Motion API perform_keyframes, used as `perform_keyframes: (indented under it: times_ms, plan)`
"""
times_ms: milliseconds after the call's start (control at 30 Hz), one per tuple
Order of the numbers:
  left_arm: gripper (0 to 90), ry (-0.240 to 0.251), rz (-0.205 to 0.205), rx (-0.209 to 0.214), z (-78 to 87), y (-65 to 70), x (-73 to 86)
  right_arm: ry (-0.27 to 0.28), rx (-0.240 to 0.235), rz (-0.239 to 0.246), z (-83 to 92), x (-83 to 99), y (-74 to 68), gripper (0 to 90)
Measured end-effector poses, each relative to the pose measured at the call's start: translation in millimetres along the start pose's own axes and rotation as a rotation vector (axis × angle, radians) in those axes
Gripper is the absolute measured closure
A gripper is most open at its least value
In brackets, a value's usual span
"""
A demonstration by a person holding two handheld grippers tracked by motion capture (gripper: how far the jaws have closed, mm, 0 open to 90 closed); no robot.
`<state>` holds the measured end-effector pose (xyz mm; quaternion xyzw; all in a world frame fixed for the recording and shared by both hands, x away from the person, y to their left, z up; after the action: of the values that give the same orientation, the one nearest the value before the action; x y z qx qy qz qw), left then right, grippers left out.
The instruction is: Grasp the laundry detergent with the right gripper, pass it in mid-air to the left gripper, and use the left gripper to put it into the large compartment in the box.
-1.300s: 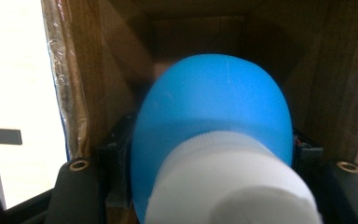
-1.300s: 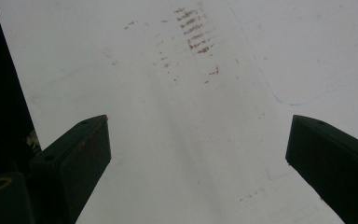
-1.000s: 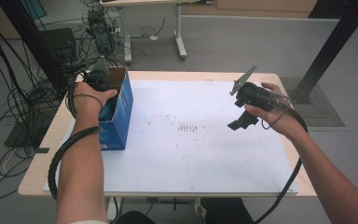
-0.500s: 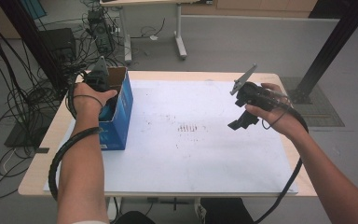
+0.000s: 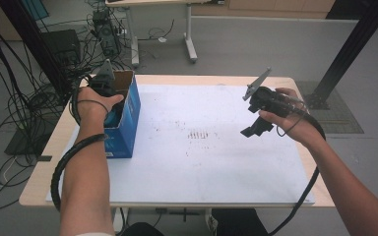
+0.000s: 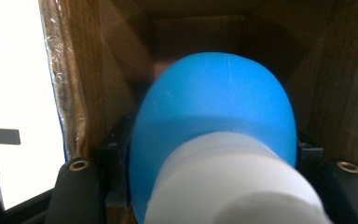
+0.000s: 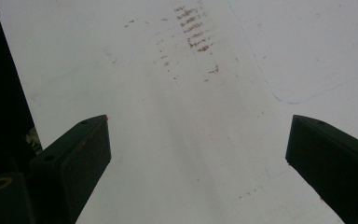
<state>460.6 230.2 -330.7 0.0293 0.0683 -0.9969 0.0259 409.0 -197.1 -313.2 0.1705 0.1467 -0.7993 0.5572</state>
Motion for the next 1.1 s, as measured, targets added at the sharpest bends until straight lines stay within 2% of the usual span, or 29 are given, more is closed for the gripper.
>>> perform_keyframes:
  times_ms: [1100]
  plan:
    - [35.2, -0.008, -0.007, -0.009, -1.4, 1.8, 1.1, 0.006, -0.003, 0.000, 0.9, -0.4, -0.2, 6.4]
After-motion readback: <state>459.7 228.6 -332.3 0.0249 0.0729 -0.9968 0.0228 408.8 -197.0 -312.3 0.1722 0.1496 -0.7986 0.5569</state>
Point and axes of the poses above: each handheld gripper's, and its own axes: z roughly backward along the jaws, x roughly out of its underside, y roughly to its right, the point moved 5 cm from there along -z, roughly forward along the jaws, and after that the axes turned 6 degrees about -x, right-handed, at the moved point
